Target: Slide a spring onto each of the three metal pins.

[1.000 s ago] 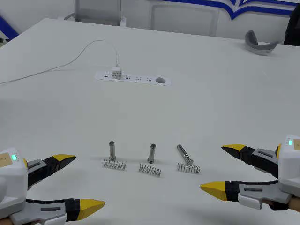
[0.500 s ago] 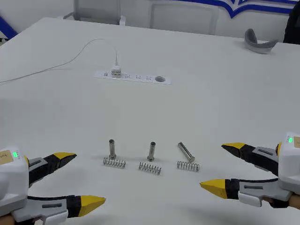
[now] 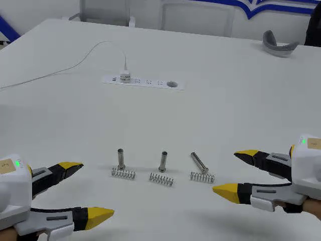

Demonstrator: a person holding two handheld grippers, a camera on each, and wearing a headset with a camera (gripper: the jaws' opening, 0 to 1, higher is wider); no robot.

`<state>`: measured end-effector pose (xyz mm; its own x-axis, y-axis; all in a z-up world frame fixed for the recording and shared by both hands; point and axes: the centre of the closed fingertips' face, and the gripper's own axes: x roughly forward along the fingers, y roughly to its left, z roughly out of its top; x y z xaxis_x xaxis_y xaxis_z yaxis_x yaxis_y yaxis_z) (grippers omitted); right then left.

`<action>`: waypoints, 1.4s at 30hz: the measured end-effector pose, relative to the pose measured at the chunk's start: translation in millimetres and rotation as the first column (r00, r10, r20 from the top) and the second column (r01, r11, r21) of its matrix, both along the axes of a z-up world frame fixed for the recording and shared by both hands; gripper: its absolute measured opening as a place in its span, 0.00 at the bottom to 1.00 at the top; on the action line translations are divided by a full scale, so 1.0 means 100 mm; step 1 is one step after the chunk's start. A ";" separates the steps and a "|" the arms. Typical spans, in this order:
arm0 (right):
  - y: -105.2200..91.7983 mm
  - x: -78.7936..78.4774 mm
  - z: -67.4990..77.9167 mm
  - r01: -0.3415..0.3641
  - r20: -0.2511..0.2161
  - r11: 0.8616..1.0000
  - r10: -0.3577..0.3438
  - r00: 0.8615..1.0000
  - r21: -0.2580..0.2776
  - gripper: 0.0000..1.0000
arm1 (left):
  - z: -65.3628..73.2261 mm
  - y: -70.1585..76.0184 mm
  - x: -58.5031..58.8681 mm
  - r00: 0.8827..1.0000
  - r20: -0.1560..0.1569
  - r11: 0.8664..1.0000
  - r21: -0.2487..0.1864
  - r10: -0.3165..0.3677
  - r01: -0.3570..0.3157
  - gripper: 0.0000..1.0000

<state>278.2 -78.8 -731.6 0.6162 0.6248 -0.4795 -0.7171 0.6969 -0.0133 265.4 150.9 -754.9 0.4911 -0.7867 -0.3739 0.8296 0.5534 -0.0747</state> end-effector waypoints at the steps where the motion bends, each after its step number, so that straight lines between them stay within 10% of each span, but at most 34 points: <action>1: 0.00 0.01 0.00 0.003 -0.004 1.000 -0.003 1.000 -0.003 0.62 | 0.00 0.00 0.00 1.000 0.000 1.000 0.001 -0.001 0.001 0.78; 17: 0.19 0.37 0.11 0.040 -0.011 0.998 -0.041 0.999 -0.045 0.43 | 0.02 -0.03 -0.02 1.000 0.002 1.000 -0.003 0.001 -0.001 0.77; 42: 0.25 0.77 -0.29 0.110 -0.131 0.979 -0.134 0.982 -0.174 0.28 | 0.02 -0.05 -0.03 1.000 -0.002 1.000 -0.009 0.008 -0.008 0.75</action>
<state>355.1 -53.8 -760.8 0.6013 0.4538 -0.6576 -0.6297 0.7758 -0.0404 262.1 146.0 -753.0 0.4961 -0.7865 -0.3678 0.8252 0.5589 -0.0819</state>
